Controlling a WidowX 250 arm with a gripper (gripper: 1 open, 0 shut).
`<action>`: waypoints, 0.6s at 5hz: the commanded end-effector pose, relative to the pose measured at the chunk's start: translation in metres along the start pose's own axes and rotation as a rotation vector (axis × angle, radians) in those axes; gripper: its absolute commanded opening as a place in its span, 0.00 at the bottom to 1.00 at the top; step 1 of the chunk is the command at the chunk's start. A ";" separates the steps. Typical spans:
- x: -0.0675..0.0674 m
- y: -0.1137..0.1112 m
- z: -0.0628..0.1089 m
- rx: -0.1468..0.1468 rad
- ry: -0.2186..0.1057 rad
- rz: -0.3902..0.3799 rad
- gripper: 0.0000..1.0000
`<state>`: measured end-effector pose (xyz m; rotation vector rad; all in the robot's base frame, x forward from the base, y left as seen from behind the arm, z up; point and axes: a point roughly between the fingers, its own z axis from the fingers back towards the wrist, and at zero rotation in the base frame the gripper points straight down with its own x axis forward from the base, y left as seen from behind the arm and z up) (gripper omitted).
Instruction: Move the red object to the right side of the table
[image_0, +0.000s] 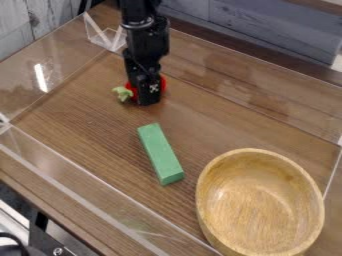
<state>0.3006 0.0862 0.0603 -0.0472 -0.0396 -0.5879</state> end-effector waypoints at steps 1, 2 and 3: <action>0.005 0.000 0.011 0.041 -0.037 0.017 0.00; 0.007 -0.001 0.001 0.027 -0.037 0.040 0.00; 0.006 -0.001 -0.002 -0.004 -0.052 0.045 1.00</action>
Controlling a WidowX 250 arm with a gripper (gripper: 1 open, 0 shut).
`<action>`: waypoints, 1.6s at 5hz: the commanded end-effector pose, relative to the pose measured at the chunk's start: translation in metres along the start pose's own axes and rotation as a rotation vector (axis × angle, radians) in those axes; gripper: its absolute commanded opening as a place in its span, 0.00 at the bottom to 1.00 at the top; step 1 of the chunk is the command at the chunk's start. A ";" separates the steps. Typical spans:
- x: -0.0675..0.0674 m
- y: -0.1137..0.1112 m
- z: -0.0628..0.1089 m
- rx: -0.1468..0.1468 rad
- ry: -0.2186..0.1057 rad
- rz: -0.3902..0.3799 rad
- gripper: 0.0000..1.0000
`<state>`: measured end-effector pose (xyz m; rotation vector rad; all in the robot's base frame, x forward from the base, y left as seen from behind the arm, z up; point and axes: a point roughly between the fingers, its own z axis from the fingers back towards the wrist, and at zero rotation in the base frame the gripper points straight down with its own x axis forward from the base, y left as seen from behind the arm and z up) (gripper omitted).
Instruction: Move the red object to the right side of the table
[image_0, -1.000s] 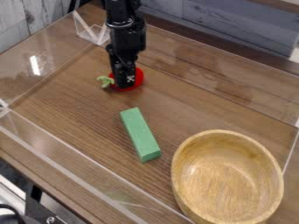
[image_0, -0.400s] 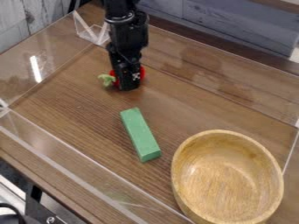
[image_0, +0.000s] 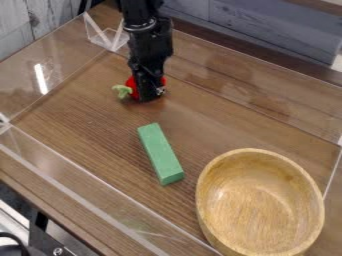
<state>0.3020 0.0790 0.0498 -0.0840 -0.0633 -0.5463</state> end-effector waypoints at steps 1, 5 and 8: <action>0.000 0.005 0.006 -0.007 -0.034 0.014 1.00; 0.049 -0.017 0.041 0.087 -0.102 0.326 0.00; 0.051 0.013 0.043 0.097 -0.101 0.394 1.00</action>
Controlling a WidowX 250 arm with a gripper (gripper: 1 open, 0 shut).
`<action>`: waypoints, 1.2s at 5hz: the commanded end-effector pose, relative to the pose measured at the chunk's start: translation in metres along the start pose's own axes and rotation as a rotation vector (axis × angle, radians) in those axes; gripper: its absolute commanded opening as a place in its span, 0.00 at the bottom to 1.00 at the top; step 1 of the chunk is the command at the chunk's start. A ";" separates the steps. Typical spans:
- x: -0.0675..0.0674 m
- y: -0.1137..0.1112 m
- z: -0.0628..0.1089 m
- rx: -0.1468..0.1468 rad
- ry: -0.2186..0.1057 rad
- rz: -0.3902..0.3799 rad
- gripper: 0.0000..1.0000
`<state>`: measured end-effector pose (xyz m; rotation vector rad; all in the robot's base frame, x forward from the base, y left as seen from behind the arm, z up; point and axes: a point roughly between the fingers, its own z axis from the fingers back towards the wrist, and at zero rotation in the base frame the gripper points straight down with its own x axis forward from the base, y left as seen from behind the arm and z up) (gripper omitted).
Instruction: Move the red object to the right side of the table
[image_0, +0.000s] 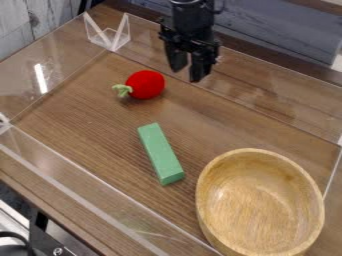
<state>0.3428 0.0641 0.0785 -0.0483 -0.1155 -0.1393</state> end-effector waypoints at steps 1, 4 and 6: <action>0.004 0.028 0.013 0.036 -0.041 0.032 1.00; -0.021 0.044 -0.023 0.030 0.019 -0.057 0.00; -0.019 0.016 0.019 0.062 -0.054 0.094 0.00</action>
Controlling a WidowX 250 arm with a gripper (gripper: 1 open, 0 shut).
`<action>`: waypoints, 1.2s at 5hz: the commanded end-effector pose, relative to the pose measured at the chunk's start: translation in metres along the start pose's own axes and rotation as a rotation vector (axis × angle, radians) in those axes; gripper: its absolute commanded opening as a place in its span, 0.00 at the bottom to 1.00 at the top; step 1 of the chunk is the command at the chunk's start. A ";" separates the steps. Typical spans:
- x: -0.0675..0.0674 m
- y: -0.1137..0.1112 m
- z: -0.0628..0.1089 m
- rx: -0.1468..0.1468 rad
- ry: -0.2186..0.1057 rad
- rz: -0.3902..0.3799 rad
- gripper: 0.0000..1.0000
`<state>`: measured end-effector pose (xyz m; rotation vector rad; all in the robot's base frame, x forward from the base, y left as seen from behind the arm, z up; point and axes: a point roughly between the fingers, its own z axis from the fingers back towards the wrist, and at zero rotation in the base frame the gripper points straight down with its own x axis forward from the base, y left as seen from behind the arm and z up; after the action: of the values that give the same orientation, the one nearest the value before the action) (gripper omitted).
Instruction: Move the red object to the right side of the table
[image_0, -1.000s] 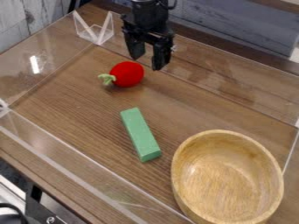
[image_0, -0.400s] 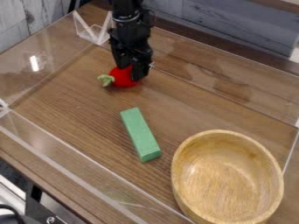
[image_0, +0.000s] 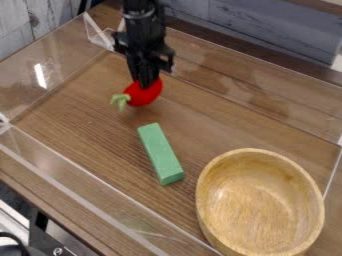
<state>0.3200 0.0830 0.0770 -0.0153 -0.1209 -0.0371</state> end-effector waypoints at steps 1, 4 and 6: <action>0.016 -0.029 0.024 0.016 -0.080 0.084 0.00; 0.061 -0.103 -0.003 -0.010 -0.094 0.158 0.00; 0.062 -0.119 -0.006 0.004 -0.103 0.311 0.00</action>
<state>0.3681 -0.0364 0.0599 -0.0192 -0.1619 0.2783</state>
